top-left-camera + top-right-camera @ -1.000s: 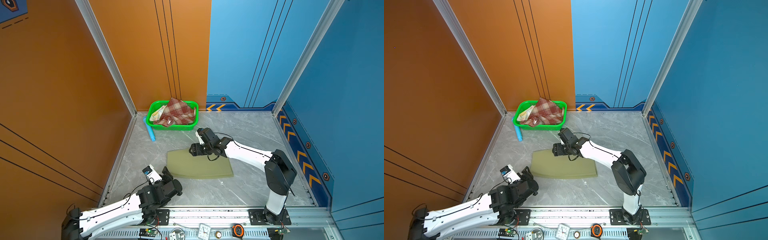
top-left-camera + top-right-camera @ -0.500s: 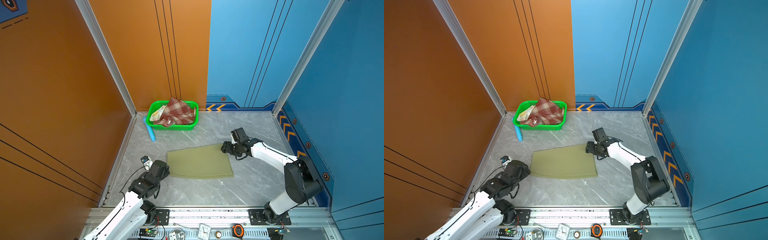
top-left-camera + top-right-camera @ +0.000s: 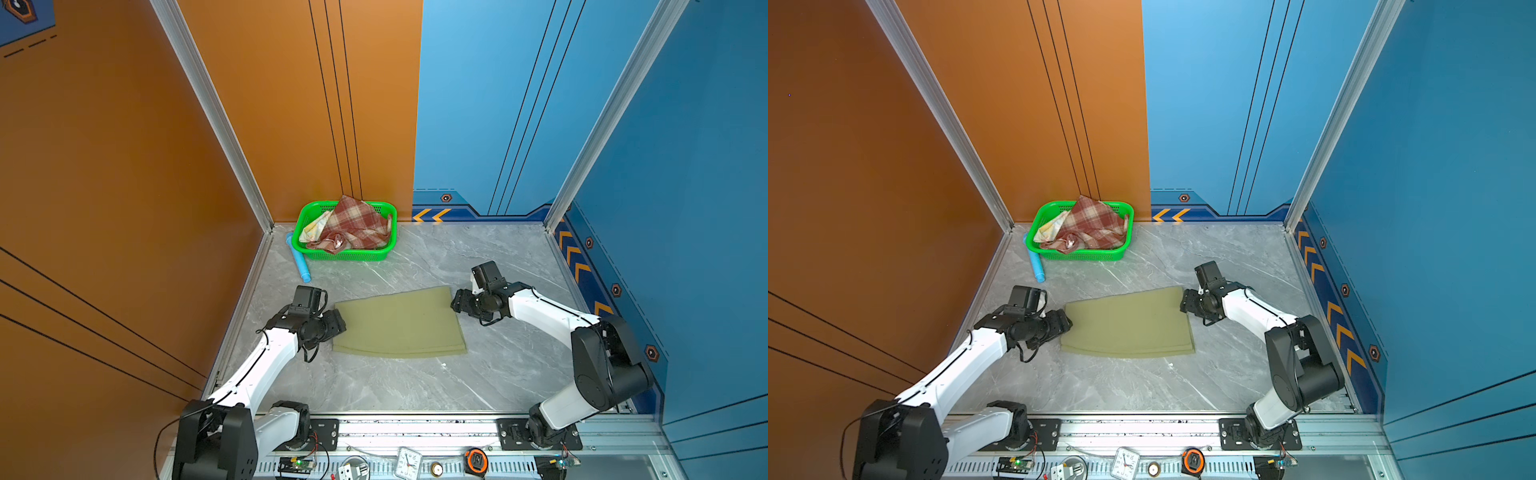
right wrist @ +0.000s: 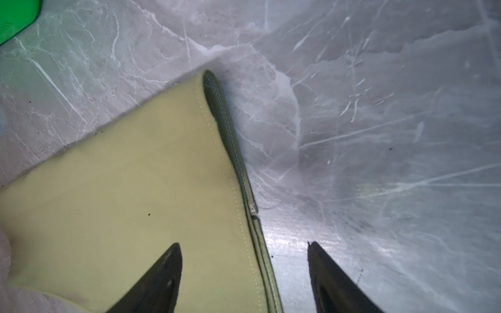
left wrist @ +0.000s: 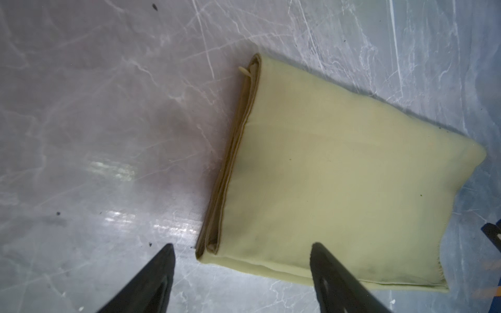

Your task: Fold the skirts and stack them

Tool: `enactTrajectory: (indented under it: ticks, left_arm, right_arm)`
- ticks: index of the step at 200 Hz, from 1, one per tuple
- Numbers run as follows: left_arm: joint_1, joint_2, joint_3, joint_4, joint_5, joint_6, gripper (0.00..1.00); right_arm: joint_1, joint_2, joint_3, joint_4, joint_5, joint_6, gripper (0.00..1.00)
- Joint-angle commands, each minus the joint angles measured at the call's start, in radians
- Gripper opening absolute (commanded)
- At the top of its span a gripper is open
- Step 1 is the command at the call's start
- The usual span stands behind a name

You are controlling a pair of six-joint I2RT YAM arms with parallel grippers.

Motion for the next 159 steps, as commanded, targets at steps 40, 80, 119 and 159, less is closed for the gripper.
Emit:
enactTrajectory:
  ticks: [40,80,119,159]
  left_arm:
    - [0.005,0.172,0.104,-0.003,0.043,0.124,0.78]
    - [0.007,0.244,0.120,-0.003,0.017,0.141,0.73]
    - [-0.012,0.303,0.135,0.024,-0.011,0.147,0.63]
    - [-0.016,0.365,0.151,0.050,-0.021,0.142,0.61]
  right_arm:
    - [-0.014,-0.019,-0.038,0.016,-0.066,-0.020,0.67]
    - [-0.013,-0.008,-0.062,0.062,-0.098,-0.007,0.65]
    - [-0.010,-0.011,-0.084,0.089,-0.121,-0.003,0.62]
    - [-0.003,-0.014,-0.096,0.093,-0.141,-0.002,0.61]
